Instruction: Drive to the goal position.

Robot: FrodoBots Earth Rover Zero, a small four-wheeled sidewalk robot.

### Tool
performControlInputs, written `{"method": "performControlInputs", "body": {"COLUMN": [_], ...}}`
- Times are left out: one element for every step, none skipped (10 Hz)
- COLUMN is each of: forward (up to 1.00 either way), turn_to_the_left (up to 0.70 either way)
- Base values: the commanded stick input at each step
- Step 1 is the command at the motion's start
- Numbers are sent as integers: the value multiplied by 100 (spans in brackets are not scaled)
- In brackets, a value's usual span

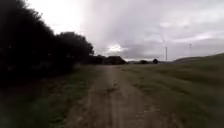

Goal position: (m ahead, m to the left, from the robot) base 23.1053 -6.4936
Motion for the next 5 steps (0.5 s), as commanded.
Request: {"method": "performControlInputs", "body": {"forward": [70,70,70,70,70], "turn_to_the_left": [-35,0,0,0,0]}}
